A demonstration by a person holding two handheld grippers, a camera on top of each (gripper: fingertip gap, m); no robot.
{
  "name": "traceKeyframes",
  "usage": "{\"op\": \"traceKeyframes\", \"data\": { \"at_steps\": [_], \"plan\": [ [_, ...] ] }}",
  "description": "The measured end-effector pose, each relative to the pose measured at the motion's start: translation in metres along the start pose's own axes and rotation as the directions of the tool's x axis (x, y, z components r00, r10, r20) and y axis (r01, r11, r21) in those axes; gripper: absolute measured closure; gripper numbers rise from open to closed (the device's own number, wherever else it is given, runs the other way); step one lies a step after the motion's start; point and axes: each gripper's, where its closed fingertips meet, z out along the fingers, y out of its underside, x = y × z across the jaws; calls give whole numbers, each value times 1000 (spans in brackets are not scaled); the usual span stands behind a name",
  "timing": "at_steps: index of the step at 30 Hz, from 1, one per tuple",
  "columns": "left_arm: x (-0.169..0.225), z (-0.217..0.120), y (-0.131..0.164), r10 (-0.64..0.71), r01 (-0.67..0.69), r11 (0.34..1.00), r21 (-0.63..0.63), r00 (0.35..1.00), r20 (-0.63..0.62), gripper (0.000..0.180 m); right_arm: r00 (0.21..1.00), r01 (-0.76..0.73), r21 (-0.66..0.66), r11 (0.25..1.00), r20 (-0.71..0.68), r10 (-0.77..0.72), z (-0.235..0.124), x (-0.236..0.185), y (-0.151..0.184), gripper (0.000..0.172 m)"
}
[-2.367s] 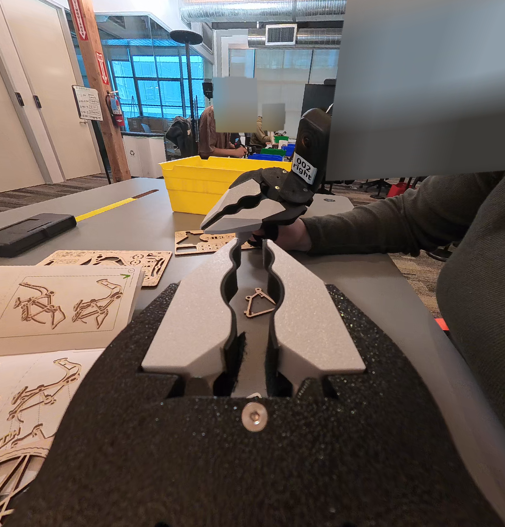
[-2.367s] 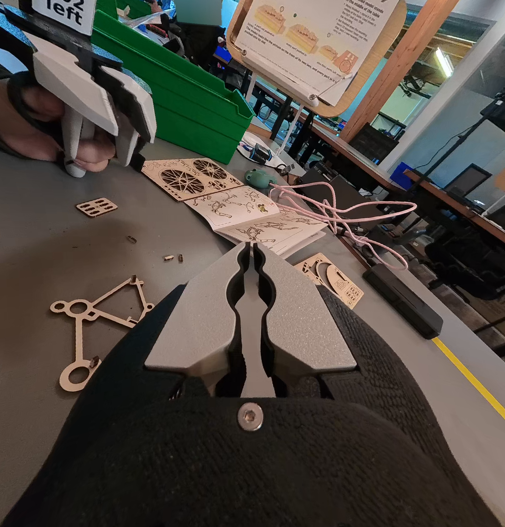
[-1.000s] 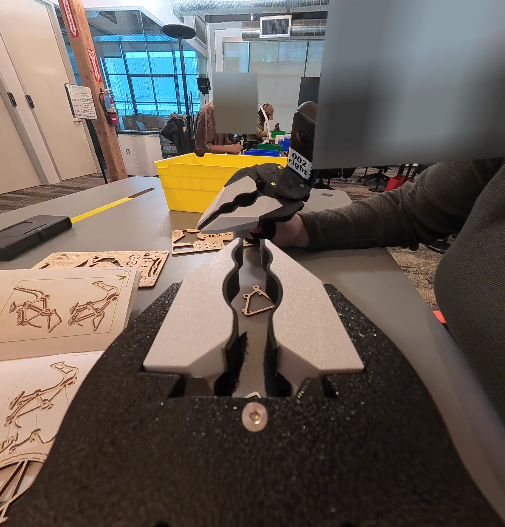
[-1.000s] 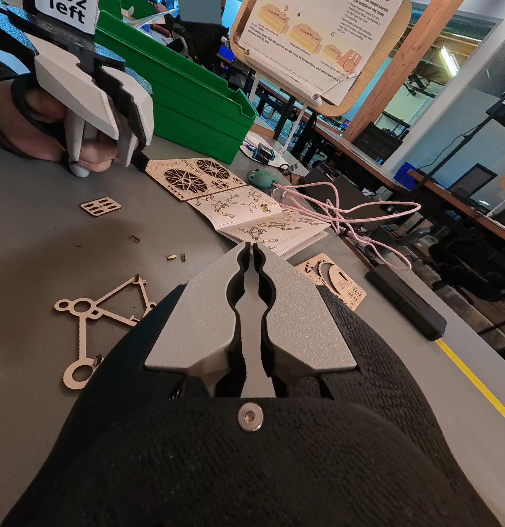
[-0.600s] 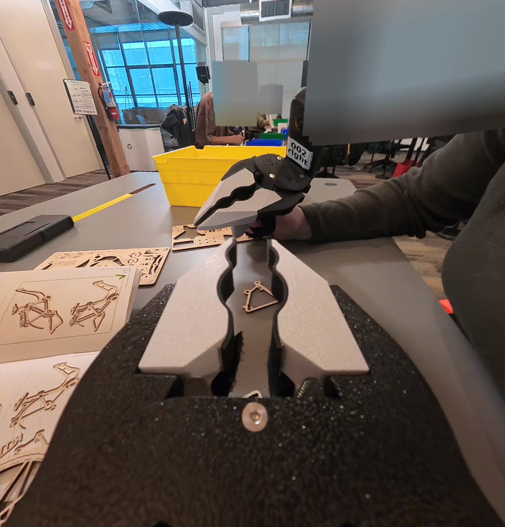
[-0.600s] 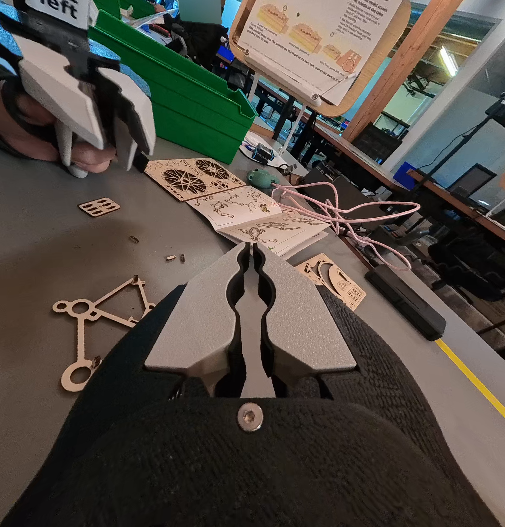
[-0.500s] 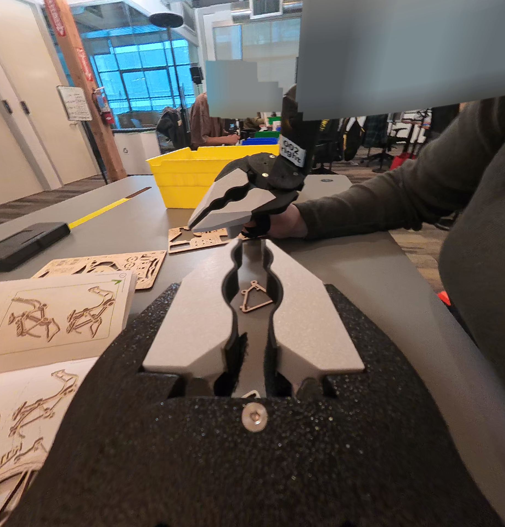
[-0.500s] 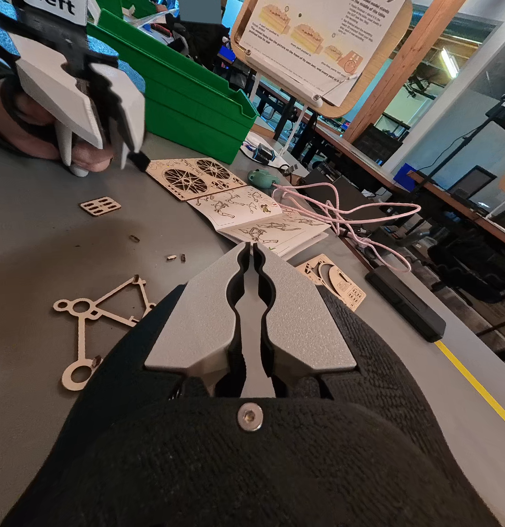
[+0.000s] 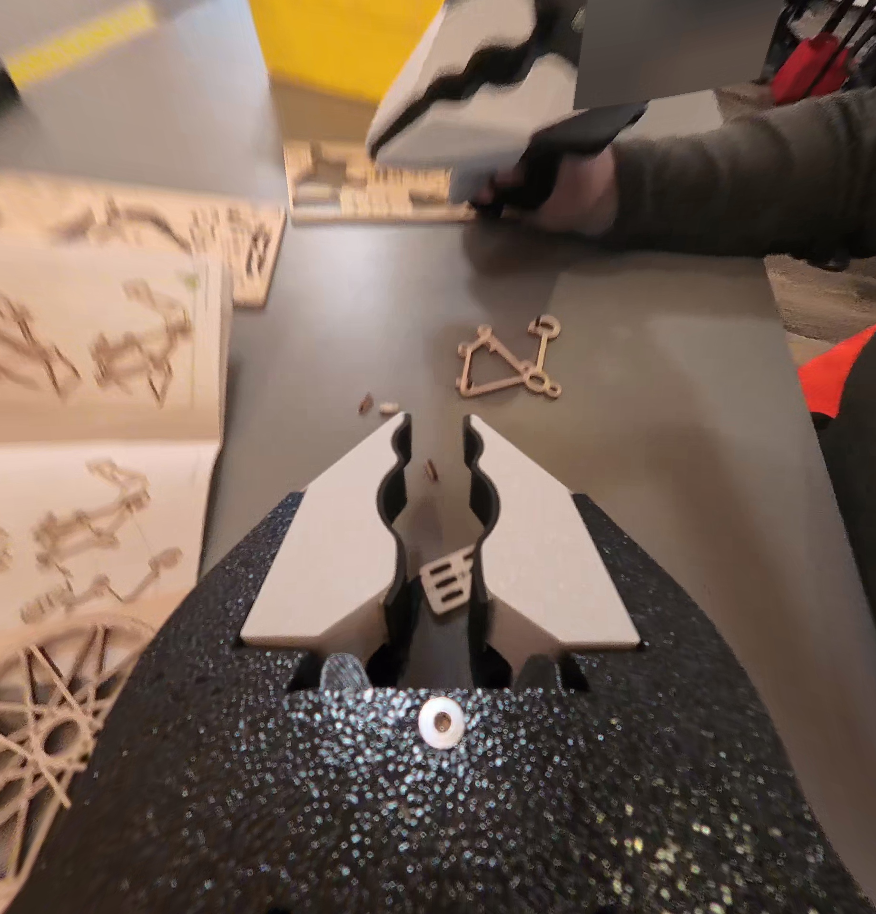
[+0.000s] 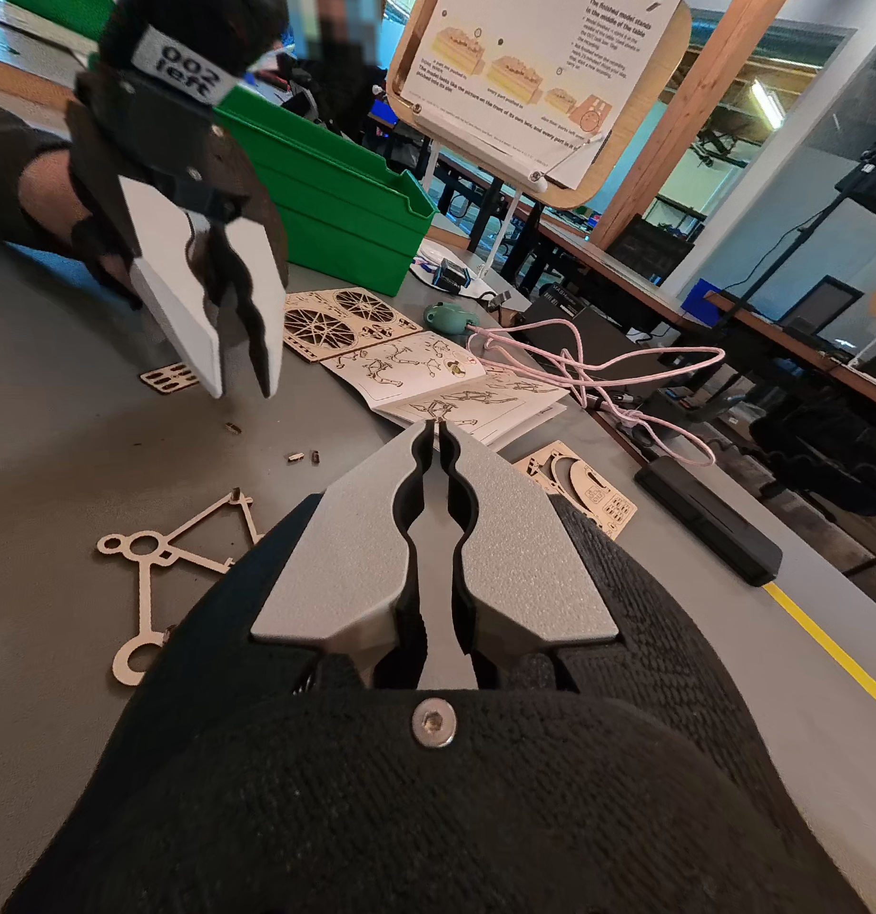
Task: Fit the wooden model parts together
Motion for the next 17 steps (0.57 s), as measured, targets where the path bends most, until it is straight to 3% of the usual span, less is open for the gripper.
{"op": "traceKeyframes", "data": {
  "at_steps": [8,17],
  "plan": [
    [-1,3,17,-196,195,977,-88,981,-7,146,997,-74,40,997,-12,74,-4,8,-4,172],
    [-2,2,25,-134,137,982,-132,990,30,153,997,-78,53,996,-1,79,-6,6,-6,172]
  ]
}}
